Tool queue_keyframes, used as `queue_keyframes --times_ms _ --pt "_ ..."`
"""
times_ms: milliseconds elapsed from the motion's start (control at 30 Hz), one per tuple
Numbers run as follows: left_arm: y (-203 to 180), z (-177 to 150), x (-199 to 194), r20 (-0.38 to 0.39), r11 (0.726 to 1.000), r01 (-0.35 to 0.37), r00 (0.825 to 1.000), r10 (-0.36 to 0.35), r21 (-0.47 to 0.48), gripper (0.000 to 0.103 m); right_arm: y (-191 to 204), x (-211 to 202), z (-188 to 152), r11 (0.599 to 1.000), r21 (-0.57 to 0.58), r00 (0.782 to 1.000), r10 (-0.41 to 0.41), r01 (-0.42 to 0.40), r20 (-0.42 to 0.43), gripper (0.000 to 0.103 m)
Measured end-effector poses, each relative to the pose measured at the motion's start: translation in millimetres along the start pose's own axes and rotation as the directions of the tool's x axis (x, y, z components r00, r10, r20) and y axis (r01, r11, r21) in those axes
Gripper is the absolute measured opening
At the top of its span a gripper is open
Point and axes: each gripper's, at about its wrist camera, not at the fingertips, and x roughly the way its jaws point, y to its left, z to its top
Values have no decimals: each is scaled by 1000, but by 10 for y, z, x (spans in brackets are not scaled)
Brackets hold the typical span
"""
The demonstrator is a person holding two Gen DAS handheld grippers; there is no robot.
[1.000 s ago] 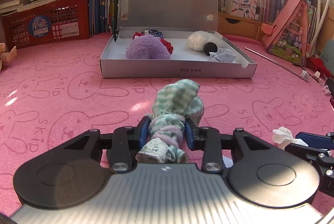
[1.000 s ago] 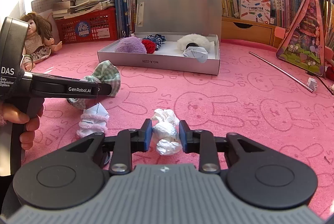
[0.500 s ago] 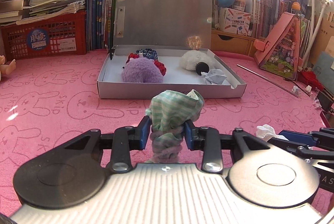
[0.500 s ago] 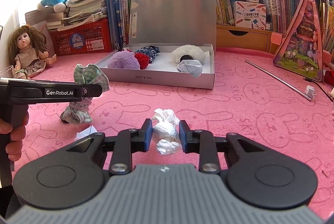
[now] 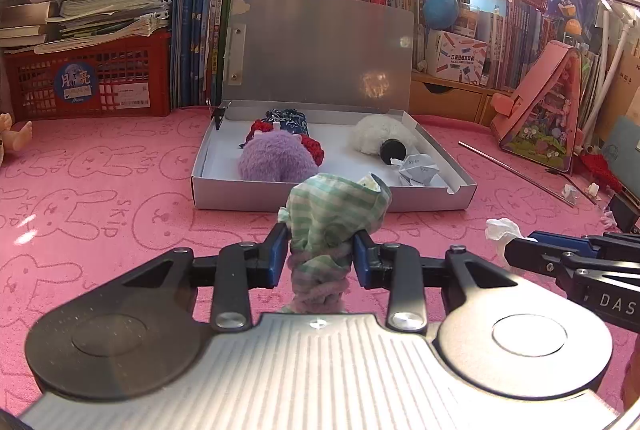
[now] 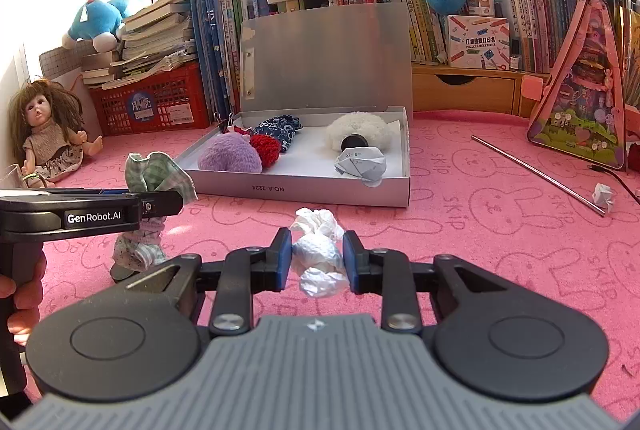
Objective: Organize objects
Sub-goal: 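Carry the green cloth into the box with the left tool while the right tool carries the tissue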
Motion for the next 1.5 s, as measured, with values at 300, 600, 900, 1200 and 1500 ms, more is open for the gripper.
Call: queue_keyframes --times_ms 300,600,900,1200,1500 --pt "48 150 104 6 1000 -3 1000 3 -13 40 -117 177 178 997 67 1000 23 -23 -10 32" --pt "109 318 340 -27 999 -29 999 28 -36 40 -257 476 373 986 162 998 55 -48 -37 32" --pt "128 494 554 -33 998 -56 998 55 -29 40 -323 748 535 975 214 996 71 -58 -55 32" --pt "330 721 742 -15 997 -57 998 56 -56 40 -344 872 740 980 188 997 67 -58 -41 32" --pt "428 894 1021 -13 995 -68 998 67 -69 40 -371 1095 913 981 188 997 63 -53 -48 32"
